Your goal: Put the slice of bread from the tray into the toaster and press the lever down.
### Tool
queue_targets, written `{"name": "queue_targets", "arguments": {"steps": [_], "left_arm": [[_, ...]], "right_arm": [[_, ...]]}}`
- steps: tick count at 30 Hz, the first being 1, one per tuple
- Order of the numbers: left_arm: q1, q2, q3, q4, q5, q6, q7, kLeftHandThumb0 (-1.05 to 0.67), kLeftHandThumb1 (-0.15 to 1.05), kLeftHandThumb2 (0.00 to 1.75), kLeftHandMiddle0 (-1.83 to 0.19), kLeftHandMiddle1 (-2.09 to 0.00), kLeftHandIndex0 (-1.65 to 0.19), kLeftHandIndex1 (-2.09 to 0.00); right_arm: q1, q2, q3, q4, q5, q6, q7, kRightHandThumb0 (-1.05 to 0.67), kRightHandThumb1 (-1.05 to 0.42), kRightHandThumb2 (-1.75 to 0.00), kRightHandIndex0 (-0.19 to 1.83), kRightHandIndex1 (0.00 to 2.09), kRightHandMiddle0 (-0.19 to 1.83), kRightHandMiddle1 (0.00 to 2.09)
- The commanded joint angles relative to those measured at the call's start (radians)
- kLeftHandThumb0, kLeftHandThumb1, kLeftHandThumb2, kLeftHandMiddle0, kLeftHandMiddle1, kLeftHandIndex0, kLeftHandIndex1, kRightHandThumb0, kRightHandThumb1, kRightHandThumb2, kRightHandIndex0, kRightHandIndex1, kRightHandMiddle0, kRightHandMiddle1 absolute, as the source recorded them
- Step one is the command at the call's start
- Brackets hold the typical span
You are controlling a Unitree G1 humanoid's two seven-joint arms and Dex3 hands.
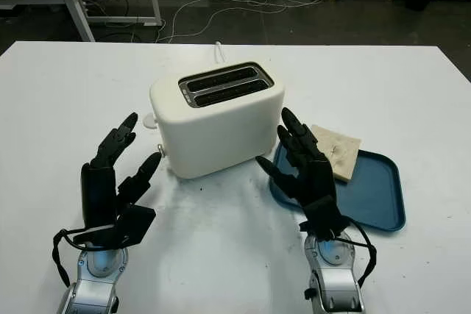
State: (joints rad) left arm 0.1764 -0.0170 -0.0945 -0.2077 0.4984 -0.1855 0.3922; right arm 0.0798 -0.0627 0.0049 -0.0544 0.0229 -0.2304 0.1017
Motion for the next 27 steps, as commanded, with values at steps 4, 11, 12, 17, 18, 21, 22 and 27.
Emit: {"name": "queue_targets", "arguments": {"steps": [4, 11, 12, 17, 18, 21, 22, 27], "left_arm": [[0.05, -0.014, -0.028, -0.038, 0.029, -0.003, 0.014, -0.62, 0.92, 0.28, -0.44, -0.48, -0.52, 0.0], [0.05, -0.033, -0.052, -0.023, 0.02, 0.021, 0.008, -0.64, 0.92, 0.28, -0.43, -0.45, -0.5, 0.0], [0.049, -0.033, -0.053, -0.022, 0.019, 0.02, 0.007, -0.64, 0.92, 0.28, -0.43, -0.45, -0.49, 0.0], [0.059, -0.031, -0.052, -0.035, 0.021, 0.03, 0.003, -0.63, 0.92, 0.28, -0.42, -0.43, -0.47, 0.0], [0.06, -0.03, -0.051, -0.037, 0.024, 0.029, 0.005, -0.63, 0.92, 0.29, -0.42, -0.42, -0.48, 0.0], [0.063, -0.03, -0.049, -0.04, 0.021, 0.028, 0.006, -0.62, 0.92, 0.28, -0.43, -0.41, -0.48, 0.0], [0.063, -0.03, -0.048, -0.041, 0.018, 0.028, 0.004, -0.62, 0.92, 0.28, -0.43, -0.41, -0.48, 0.0], [0.062, -0.032, -0.051, -0.041, 0.017, 0.035, -0.001, -0.64, 0.92, 0.28, -0.44, -0.38, -0.48, 0.0]], "right_arm": [[0.046, -0.019, -0.009, -0.055, -0.002, 0.0, 0.005, -0.32, -0.92, 0.0, 0.28, 0.0, 0.28, 0.0], [0.049, -0.036, -0.002, -0.072, -0.008, 0.041, 0.01, -0.36, -0.91, 0.0, 0.29, 0.0, 0.28, 0.0], [0.045, -0.041, -0.003, -0.069, -0.006, 0.038, 0.015, -0.36, -0.92, 0.0, 0.29, 0.0, 0.28, 0.0], [0.018, -0.114, -0.054, -0.148, 0.047, 0.113, 0.078, -0.31, -0.89, 0.0, 0.33, 0.02, 0.32, 0.02], [0.005, -0.145, -0.075, -0.174, 0.062, 0.141, 0.1, -0.3, -0.87, 0.0, 0.36, 0.03, 0.35, 0.03], [-0.064, -0.256, -0.156, -0.226, 0.118, 0.192, 0.175, -0.27, -0.84, 0.0, 0.51, 0.07, 0.47, 0.06], [-0.101, -0.301, -0.191, -0.236, 0.141, 0.221, 0.197, -0.24, -0.83, 0.0, 0.56, 0.08, 0.5, 0.06], [-0.321, -0.516, -0.279, -0.16, 0.095, 0.289, 0.244, -0.2, -0.78, 0.0, 0.76, 0.1, 0.64, 0.06]]}}
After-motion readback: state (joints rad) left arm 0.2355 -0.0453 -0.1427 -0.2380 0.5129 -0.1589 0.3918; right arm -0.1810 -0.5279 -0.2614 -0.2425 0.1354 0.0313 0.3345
